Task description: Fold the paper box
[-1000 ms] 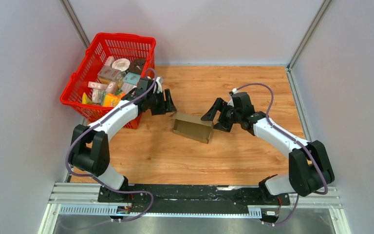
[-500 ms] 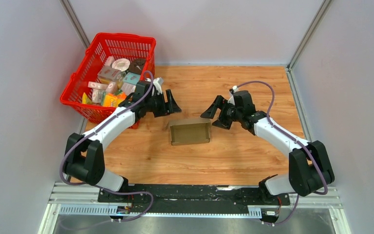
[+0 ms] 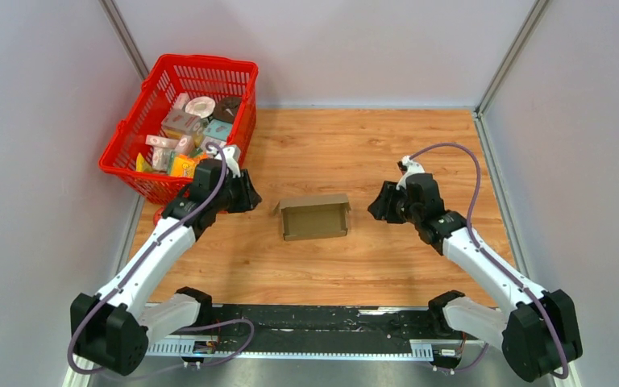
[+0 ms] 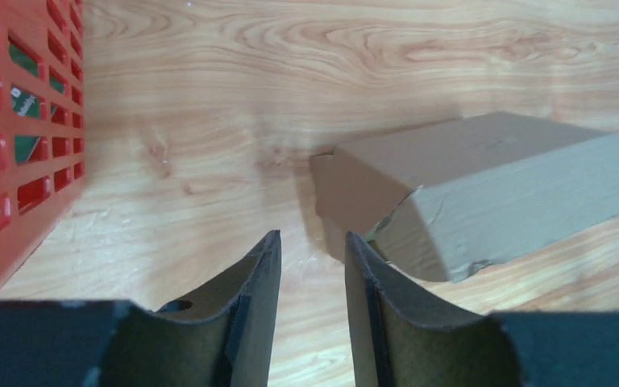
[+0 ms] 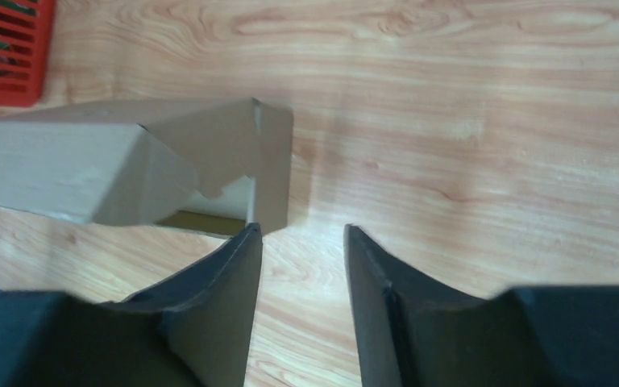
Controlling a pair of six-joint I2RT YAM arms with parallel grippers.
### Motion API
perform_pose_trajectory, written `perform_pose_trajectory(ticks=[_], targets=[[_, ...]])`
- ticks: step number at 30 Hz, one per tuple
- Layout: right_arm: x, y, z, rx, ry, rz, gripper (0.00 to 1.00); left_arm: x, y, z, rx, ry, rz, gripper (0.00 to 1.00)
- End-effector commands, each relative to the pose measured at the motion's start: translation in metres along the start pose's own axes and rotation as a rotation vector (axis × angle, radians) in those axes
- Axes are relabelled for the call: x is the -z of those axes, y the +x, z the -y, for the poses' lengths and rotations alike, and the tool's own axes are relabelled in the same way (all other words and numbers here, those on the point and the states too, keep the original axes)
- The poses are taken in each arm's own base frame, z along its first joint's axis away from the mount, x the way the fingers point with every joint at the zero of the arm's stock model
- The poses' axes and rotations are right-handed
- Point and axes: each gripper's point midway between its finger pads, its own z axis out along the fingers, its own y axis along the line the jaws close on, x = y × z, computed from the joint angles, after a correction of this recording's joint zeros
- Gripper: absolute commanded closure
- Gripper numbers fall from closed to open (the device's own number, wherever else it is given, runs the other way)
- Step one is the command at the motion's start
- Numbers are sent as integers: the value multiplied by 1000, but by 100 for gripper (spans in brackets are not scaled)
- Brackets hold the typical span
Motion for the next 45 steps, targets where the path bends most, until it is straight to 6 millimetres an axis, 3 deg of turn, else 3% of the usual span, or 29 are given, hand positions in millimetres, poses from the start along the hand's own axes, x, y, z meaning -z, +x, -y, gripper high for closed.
perform_pose_trajectory(ticks=[1, 4, 5, 9, 13, 19, 24, 32, 42, 45], targets=[[-6, -5, 8, 45, 8, 116, 65, 0, 21, -20, -13, -53, 8, 60], [-18, -6, -1, 69, -11, 118, 68, -7, 30, -28, -41, -106, -10, 64], [-21, -2, -2, 86, -9, 96, 67, -6, 25, -28, -64, -135, -5, 64], [-34, 25, -13, 230, -15, 29, 56, -12, 39, -42, -178, -288, -106, 54], [-38, 27, -30, 318, -54, 114, 53, -21, 53, -38, -174, -238, -109, 50], [-44, 11, -46, 328, -115, 216, 52, -37, 54, -8, -206, -165, -104, 55], [-48, 5, -55, 374, -151, 238, 53, -53, 60, 4, -213, -134, -133, 57], [-50, 8, -64, 397, -208, 243, 60, -56, 53, 31, -224, -7, -104, 58], [-42, 12, -85, 398, -302, 211, 80, -56, 39, 67, -160, 141, -66, 64], [-43, 12, -83, 390, -281, 208, 80, -57, 39, 71, -156, 146, -77, 64]])
